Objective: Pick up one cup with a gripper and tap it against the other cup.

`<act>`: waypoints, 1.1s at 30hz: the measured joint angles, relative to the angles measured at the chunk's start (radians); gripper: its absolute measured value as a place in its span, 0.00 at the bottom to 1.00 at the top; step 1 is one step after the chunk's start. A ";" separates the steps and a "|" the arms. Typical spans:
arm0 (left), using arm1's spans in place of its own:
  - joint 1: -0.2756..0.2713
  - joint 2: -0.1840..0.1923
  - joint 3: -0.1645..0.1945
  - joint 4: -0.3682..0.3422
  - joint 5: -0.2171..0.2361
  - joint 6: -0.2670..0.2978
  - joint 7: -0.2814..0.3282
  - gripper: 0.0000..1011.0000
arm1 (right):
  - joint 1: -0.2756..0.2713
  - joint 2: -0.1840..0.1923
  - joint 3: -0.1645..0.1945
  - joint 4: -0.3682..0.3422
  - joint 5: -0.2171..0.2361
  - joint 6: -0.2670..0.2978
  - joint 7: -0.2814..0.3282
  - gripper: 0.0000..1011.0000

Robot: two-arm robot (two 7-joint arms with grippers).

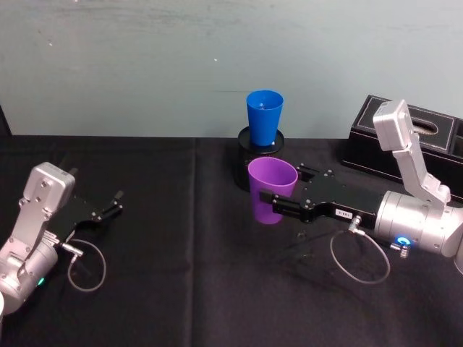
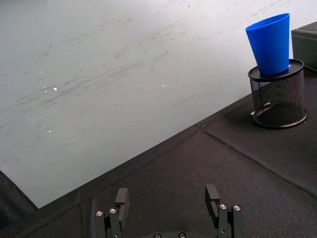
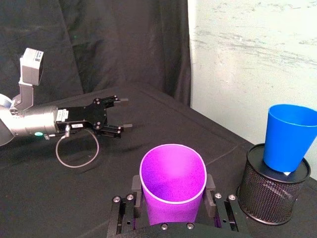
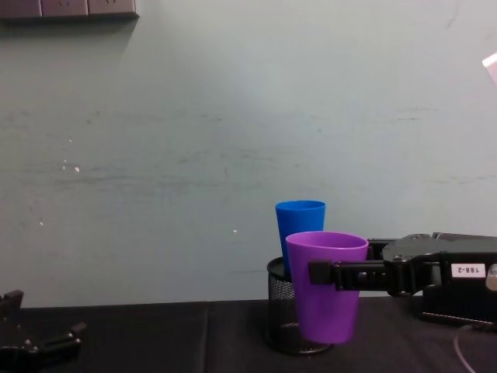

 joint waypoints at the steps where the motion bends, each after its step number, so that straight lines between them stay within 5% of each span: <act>1: 0.000 0.000 0.000 0.000 0.000 0.000 0.000 1.00 | 0.000 0.000 0.000 0.000 0.000 0.000 0.000 0.71; 10: 0.000 0.000 0.000 0.000 0.000 0.000 0.000 1.00 | 0.000 -0.015 -0.026 0.050 -0.009 -0.069 0.020 0.71; 19: 0.000 0.000 0.000 0.000 0.000 0.000 0.000 1.00 | -0.004 -0.044 -0.055 0.150 -0.077 -0.178 0.037 0.71; 33: 0.000 0.000 0.000 0.000 0.000 0.000 0.000 1.00 | 0.007 -0.094 -0.084 0.262 -0.169 -0.242 0.059 0.71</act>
